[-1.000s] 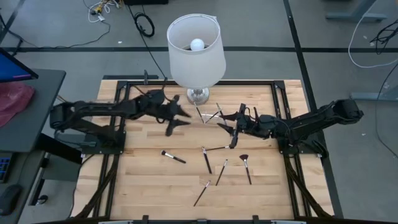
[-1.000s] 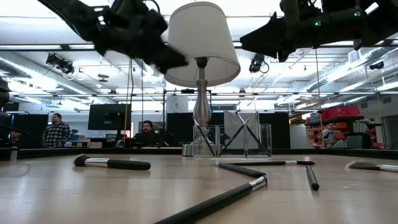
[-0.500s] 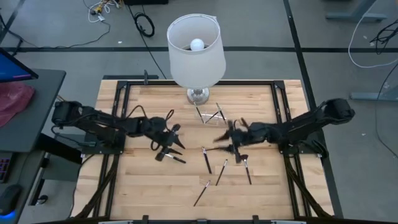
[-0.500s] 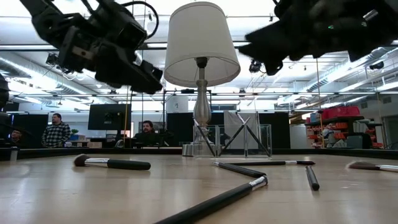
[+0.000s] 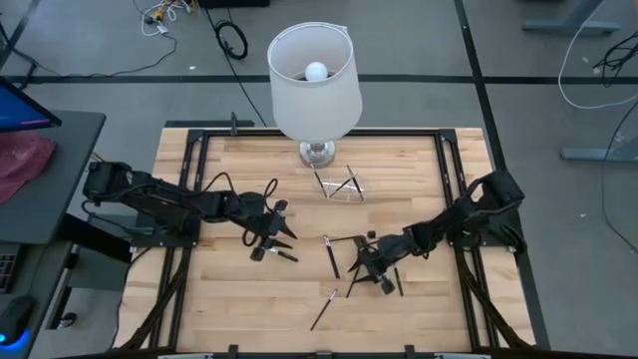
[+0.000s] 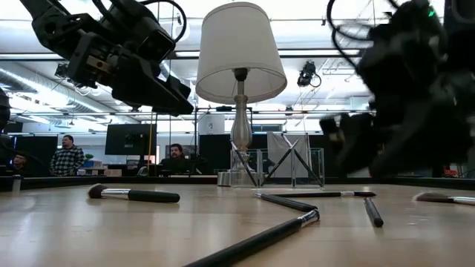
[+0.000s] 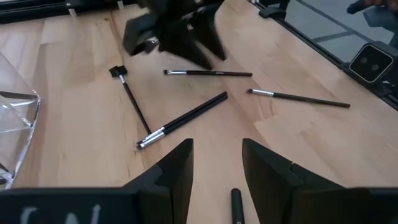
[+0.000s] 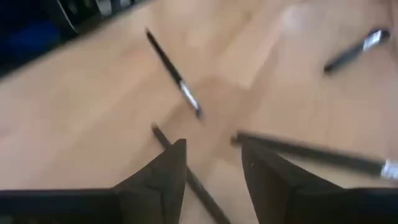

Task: Put items in baskets/containers
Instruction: Put the black eyeshadow brush into the transparent organizer

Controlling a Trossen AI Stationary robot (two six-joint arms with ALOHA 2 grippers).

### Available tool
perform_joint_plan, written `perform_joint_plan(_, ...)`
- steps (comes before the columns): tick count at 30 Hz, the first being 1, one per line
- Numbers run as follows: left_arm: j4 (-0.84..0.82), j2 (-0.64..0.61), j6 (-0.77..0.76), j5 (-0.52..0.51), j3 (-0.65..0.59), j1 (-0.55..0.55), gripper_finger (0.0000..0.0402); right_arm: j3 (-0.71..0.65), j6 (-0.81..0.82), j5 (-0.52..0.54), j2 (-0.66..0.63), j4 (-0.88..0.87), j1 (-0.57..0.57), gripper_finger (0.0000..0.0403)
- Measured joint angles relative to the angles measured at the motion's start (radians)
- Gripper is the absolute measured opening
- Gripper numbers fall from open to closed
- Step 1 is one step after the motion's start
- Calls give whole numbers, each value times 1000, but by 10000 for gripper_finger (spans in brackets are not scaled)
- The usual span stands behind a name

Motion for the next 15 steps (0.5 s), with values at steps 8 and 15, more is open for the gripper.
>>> perform_joint_plan(8,28,0,-27,0,0,0,140,0,-62,-123,3,-143,-64,156)
perform_joint_plan(15,61,0,-41,0,0,0,140,3,-152,-171,22,-176,-127,123)
